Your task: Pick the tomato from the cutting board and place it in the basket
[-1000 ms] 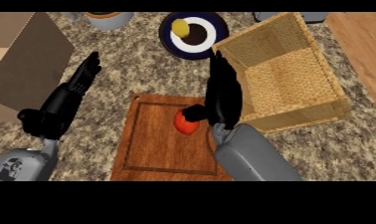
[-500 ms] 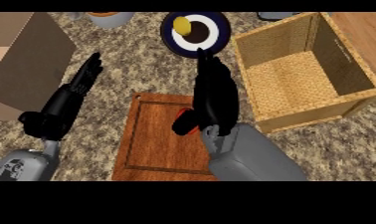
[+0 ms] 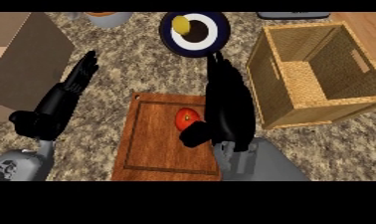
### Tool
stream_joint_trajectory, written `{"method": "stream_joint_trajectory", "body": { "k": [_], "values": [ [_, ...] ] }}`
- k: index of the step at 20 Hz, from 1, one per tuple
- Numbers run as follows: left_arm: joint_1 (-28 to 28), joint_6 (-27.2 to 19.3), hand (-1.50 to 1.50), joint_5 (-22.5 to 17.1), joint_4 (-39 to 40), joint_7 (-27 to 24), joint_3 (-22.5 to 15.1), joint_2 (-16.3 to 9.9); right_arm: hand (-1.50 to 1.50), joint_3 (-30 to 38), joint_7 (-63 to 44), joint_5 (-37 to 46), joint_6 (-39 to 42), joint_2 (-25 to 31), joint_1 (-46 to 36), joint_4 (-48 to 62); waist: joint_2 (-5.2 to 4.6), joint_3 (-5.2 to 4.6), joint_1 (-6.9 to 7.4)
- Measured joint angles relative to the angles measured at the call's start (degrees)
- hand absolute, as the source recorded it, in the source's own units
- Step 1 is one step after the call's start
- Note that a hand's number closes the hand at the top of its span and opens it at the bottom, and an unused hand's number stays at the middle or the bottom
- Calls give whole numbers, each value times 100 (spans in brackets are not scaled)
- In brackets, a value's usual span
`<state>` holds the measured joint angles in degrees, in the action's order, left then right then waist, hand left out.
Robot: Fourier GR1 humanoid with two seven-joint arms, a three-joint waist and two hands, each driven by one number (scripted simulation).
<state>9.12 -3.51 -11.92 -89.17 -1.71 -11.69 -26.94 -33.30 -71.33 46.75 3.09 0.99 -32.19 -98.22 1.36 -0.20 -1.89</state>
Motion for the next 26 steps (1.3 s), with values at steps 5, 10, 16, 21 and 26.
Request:
{"method": "stream_joint_trajectory", "body": {
  "k": [5,10,16,21,26],
  "values": [
    [-32,33,0,49,-52,-45,-16,65,-150,-179,-13,387,-58,0,410,-224,-55,7,96],
    [108,146,0,37,93,-68,48,106,-150,-457,-10,745,-250,0,667,-113,-98,11,157],
    [162,213,0,113,120,-101,64,183,-150,-673,65,1163,-491,-2,982,108,-120,16,191],
    [271,231,0,178,188,-44,87,284,-150,-823,135,1321,-726,-4,1149,315,-130,18,206],
    [177,235,0,270,31,27,80,340,-150,-933,199,1311,-954,-7,1149,365,-128,19,235]
  ]
}}
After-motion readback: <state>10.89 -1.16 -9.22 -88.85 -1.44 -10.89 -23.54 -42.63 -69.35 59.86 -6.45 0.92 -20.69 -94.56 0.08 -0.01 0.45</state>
